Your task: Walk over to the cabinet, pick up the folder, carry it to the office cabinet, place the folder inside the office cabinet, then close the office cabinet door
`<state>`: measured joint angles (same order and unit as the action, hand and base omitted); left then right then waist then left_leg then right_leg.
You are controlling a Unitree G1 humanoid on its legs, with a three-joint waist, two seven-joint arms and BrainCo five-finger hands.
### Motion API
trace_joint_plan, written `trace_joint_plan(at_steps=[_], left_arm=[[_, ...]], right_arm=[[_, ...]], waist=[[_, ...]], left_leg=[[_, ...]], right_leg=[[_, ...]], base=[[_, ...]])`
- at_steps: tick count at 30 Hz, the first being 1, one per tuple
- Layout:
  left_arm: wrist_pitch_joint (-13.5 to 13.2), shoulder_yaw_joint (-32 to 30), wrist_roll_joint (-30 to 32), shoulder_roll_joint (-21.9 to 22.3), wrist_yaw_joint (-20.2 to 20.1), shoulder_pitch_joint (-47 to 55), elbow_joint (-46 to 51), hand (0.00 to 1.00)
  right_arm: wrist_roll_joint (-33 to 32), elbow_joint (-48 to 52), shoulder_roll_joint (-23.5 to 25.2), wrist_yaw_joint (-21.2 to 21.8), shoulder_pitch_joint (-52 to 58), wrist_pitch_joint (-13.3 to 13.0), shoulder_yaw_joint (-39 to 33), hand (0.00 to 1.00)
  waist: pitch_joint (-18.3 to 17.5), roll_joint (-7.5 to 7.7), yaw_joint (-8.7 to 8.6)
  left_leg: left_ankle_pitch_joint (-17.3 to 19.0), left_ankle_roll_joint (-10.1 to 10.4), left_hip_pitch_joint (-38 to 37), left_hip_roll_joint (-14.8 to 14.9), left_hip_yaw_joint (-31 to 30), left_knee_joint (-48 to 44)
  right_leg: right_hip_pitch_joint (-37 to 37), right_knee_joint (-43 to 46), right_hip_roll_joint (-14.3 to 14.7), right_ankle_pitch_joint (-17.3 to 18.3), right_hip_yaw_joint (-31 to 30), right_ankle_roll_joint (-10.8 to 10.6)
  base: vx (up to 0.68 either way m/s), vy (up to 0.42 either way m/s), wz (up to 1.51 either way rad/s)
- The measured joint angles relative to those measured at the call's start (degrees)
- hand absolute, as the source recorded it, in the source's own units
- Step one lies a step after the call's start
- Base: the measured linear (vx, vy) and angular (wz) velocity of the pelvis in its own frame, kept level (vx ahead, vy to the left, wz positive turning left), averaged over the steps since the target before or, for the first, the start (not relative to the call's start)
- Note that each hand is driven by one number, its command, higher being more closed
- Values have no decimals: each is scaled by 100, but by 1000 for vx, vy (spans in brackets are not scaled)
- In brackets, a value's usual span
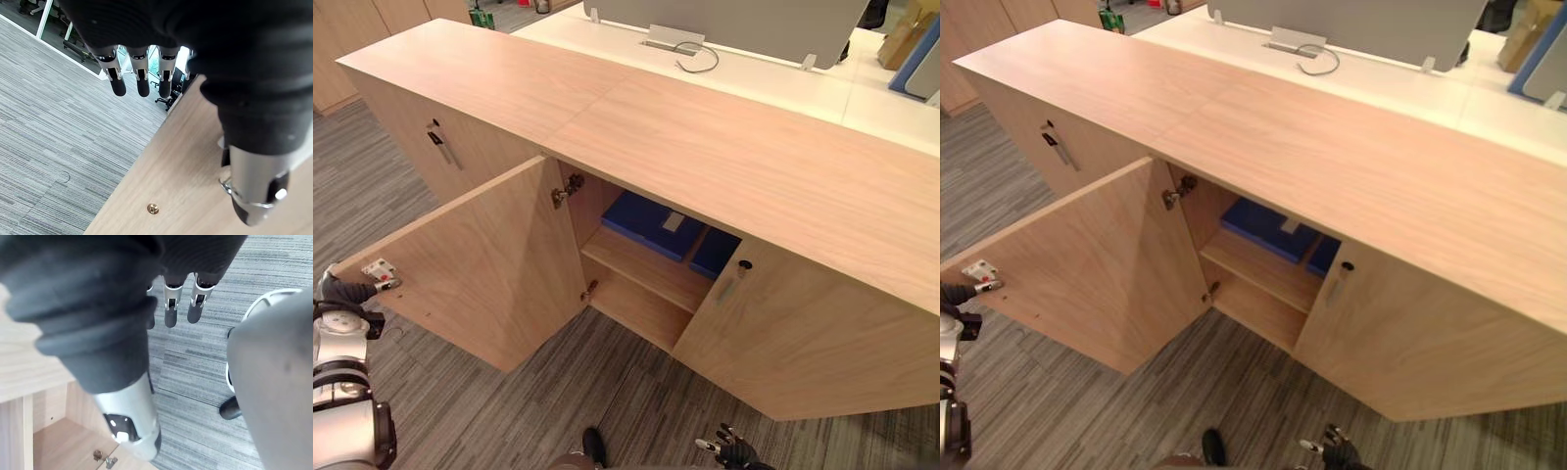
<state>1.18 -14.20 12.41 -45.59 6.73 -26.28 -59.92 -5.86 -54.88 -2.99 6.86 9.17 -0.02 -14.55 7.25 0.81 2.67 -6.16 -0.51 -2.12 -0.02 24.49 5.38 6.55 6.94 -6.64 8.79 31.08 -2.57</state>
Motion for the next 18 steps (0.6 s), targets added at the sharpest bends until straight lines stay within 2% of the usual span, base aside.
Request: trace_joint_plan(at_steps=[2, 3, 8, 11, 14, 16, 18], left_arm=[[10, 21, -151, 225, 50, 260, 363, 0], [14, 53, -260, 572, 92, 713, 867, 0], [20, 404, -372, 1446, 121, 1773, 1870, 0], [9, 1076, -341, 1956, 101, 2668, 2873, 0], [-18, 1829, -306, 2521, -9, 3249, 3393, 0], [-71, 2322, -201, 2698, -149, 3358, 3602, 0], [-246, 3157, 33, 2876, -488, 3456, 3804, 0]], right_arm=[[17, -160, -76, -42, -11, 4, -17, 0], [34, -393, -112, -94, -1, 23, -194, 0], [85, -558, -111, -177, 91, 65, -414, 0], [279, -555, -187, -211, 72, 63, -448, 0], [289, -561, -262, -250, 52, 68, -444, 0], [292, -570, -268, -260, 10, 68, -440, 0], [303, -620, -286, -269, -84, 64, -420, 0]], waist=[[1, -1, 5], [8, -18, 32], [-47, -94, 56], [-92, -208, 75], [-149, -324, 85], [-151, -328, 85], [-158, -332, 60]], left_leg=[[-26, -25, 15, -9, -12, 2], [-33, -37, 25, -24, -28, 5], [-46, -57, 164, -73, -124, 6], [-42, -61, 227, -143, -247, 6], [-36, -69, 295, -187, -316, 6], [-37, -69, 353, -188, -314, 6], [-58, -46, 424, -185, -311, 5]], right_leg=[[-36, 61, -23, 1, 1, 0], [-61, 115, -51, 0, 6, 1], [-172, 147, -99, -40, 57, 27], [-178, 150, -147, -70, 128, 3], [-210, 149, -158, -58, 127, -25], [-267, 150, -158, -73, 127, -48], [-335, 142, -157, -109, 125, -61]], base=[[-113, 44, 6], [-128, 57, 9], [-82, 52, 11], [-41, 53, 23], [-38, 47, 25], [-32, 29, 11], [-33, 30, -2]])
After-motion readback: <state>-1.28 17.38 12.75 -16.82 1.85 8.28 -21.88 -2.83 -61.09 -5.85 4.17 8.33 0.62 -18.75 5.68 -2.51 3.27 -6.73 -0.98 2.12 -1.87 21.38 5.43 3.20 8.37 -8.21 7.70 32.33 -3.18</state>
